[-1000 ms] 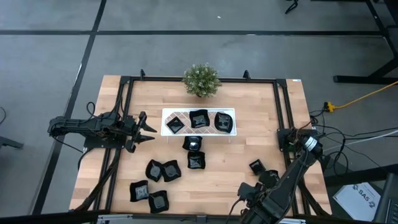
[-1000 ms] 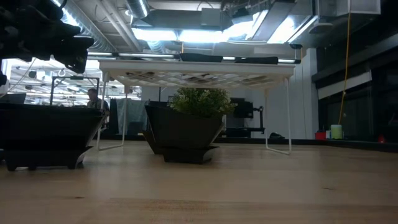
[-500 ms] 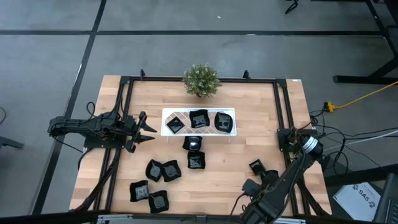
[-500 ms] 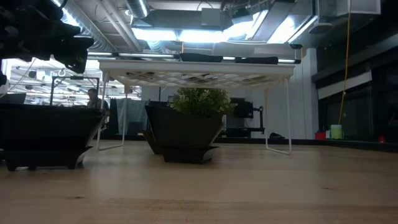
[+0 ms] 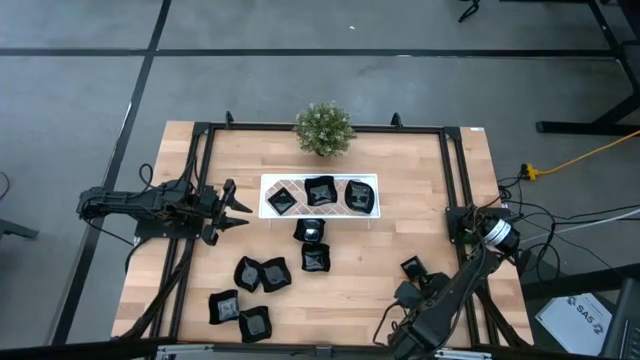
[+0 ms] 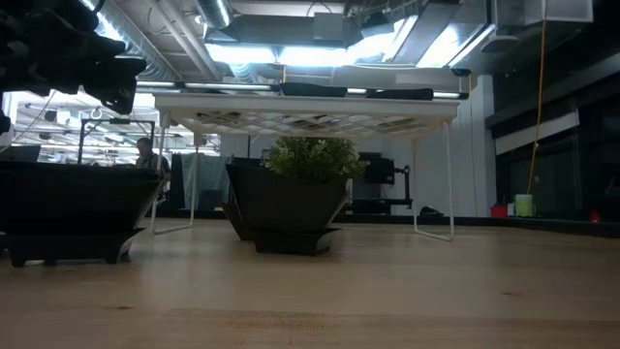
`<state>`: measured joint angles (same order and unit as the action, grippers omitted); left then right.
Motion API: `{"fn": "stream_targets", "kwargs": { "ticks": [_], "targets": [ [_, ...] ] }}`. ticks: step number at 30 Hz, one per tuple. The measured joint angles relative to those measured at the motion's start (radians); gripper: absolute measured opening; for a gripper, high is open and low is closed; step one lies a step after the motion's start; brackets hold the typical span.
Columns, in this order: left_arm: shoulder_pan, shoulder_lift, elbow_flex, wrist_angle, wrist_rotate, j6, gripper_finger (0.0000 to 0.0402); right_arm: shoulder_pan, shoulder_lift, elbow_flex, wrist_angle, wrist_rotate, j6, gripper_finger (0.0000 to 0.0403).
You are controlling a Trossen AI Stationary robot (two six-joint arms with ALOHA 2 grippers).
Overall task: Pick & Place Mini shaped plates
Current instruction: Stack the black leaf-shaped plate on top of the black leaf-shaped plate on the shelf
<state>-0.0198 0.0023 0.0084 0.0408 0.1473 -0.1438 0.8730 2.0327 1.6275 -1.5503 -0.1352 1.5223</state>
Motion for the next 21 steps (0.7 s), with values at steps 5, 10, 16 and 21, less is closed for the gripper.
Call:
{"fn": "stream_targets", "kwargs": {
  "ticks": [5,10,16,21],
  "targets": [
    [0.0,0.0,0.0,0.0,0.0,0.0,0.0143,0.0,0.0,-0.032,0.026,0.0,0.0,0.0156],
    [0.0,0.0,0.0,0.0,0.0,0.0,0.0143,0.0,0.0,-0.049,0.044,0.0,-0.004,0.0156],
    [0.0,0.0,0.0,0.0,0.0,0.0,0.0143,0.0,0.0,-0.049,0.046,0.001,-0.004,0.0156],
    [0.0,0.0,0.0,0.0,0.0,0.0,0.0143,0.0,0.0,-0.049,0.046,0.002,-0.001,0.0141]
  ]
}}
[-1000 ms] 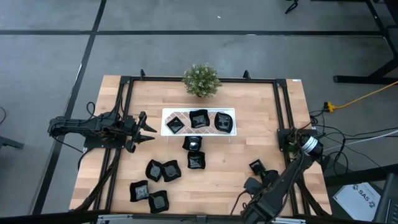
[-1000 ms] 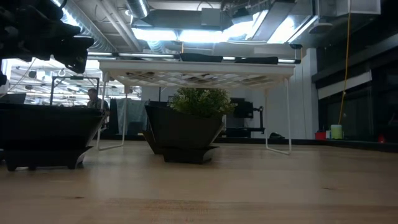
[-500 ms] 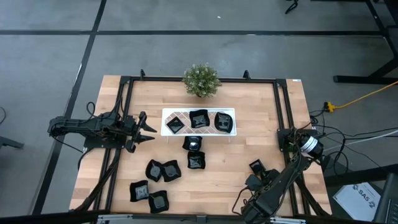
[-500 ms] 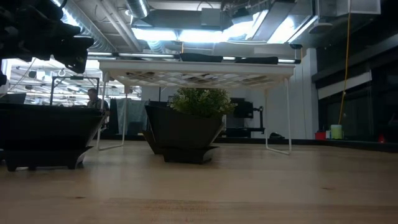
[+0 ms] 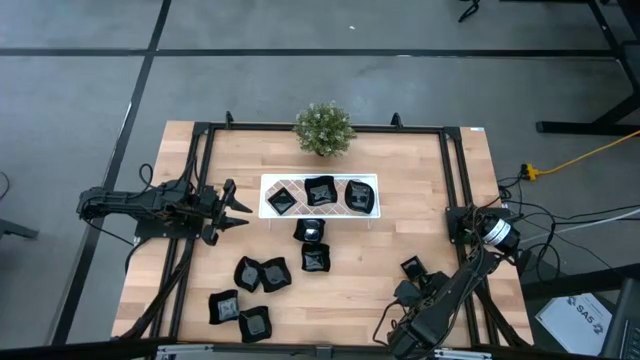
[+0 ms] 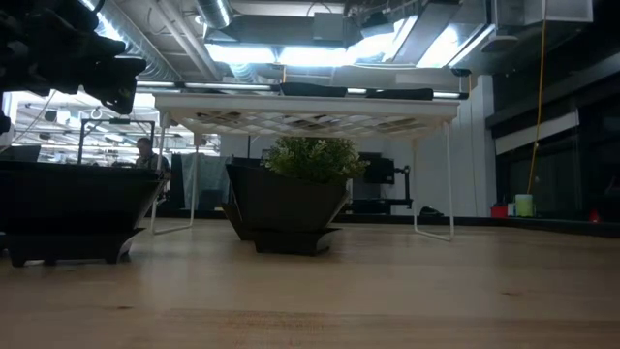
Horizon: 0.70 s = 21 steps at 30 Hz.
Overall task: Pick & Place Mini shaped plates
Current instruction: Stack the black leaf-shaped plate on top of the black leaf-shaped plate on the shelf
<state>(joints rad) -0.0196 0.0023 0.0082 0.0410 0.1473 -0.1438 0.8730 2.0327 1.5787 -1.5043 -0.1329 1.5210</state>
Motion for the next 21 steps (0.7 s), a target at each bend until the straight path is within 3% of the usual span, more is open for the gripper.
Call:
{"fn": "stream_targets", "kwargs": {
  "ticks": [14,21],
  "targets": [
    [0.0,0.0,0.0,0.0,0.0,0.0,0.0143,0.0,0.0,-0.048,0.046,-0.018,-0.005,0.009],
    [0.0,0.0,0.0,0.0,0.0,0.0,0.0143,0.0,0.0,-0.048,0.046,-0.018,-0.006,0.0035]
  ]
}}
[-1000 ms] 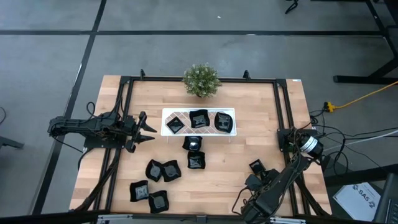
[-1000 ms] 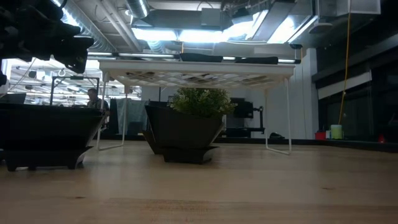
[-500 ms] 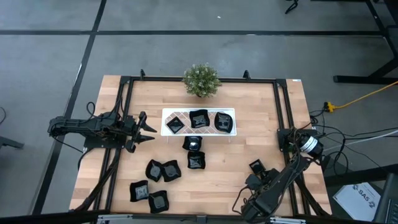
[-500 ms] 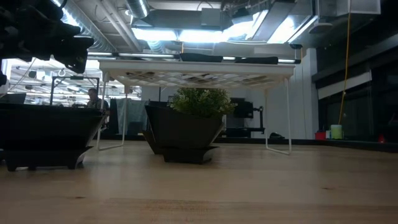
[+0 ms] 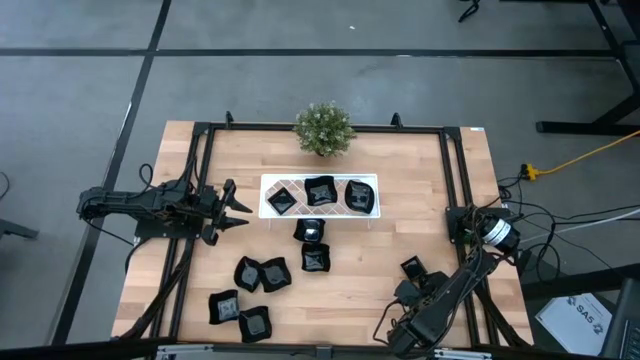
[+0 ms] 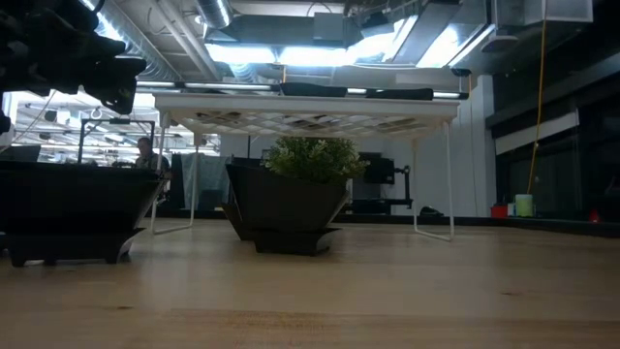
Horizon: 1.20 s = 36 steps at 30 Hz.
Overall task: Pick & Place Mini shaped plates
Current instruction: Stack the black leaf-shaped plate on top of the black leaf-shaped plate on the shelf
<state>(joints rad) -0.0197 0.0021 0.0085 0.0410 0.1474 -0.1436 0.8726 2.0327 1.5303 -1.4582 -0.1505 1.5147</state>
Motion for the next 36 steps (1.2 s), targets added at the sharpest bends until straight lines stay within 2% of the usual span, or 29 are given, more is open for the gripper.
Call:
{"fn": "stream_targets", "kwargs": {
  "ticks": [4,13,20,36],
  "targets": [
    [0.0,0.0,0.0,0.0,0.0,0.0,0.0143,0.0,0.0,0.0,0.004,0.0,-0.001,0.0006],
    [0.0,0.0,0.0,0.0,0.0,0.0,0.0143,0.0,0.0,0.047,-0.013,0.005,0.001,0.0006],
    [0.0,0.0,0.0,0.0,0.0,0.0,0.0143,-0.011,0.0,0.132,-0.113,0.074,0.022,0.0008],
    [0.0,0.0,0.0,0.0,0.0,0.0,0.0143,-0.083,0.0,0.208,-0.113,0.304,-0.094,0.0004]
  ]
}}
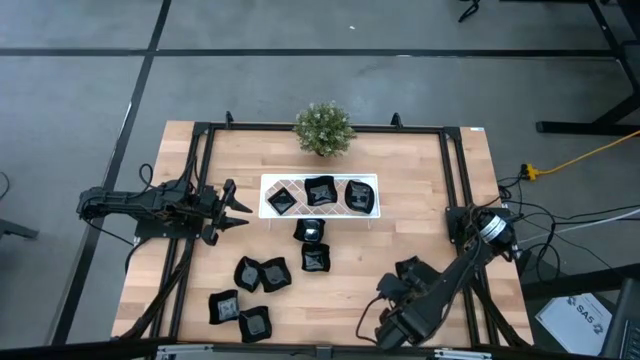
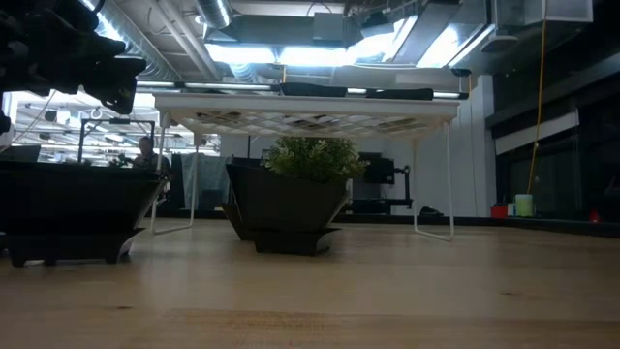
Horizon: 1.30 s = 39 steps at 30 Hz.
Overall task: Pick & Place Mini shaped plates
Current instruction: Stack the black leaf-shaped plate on top of the black leaf-shaped plate on the shelf
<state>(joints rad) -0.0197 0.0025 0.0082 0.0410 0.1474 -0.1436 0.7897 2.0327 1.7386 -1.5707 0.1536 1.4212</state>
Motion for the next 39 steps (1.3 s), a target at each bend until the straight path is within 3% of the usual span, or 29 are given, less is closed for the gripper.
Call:
{"fn": "stream_targets", "kwargs": {
  "ticks": [12,21,33,39],
  "targets": [
    [0.0,0.0,0.0,0.0,0.0,0.0,0.0143,-0.084,0.0,0.108,-0.001,0.173,-0.164,0.0003],
    [0.0,0.0,0.0,0.0,0.0,0.0,0.0143,-0.174,0.0,0.242,-0.001,0.346,-0.398,0.0003],
    [0.0,0.0,0.0,0.0,0.0,0.0,0.0143,-0.289,-0.005,0.457,-0.001,0.442,-0.696,0.0003],
    [0.0,0.0,0.0,0.0,0.0,0.0,0.0143,-0.371,-0.006,0.529,-0.001,0.431,-0.814,0.0003]
  ]
}}
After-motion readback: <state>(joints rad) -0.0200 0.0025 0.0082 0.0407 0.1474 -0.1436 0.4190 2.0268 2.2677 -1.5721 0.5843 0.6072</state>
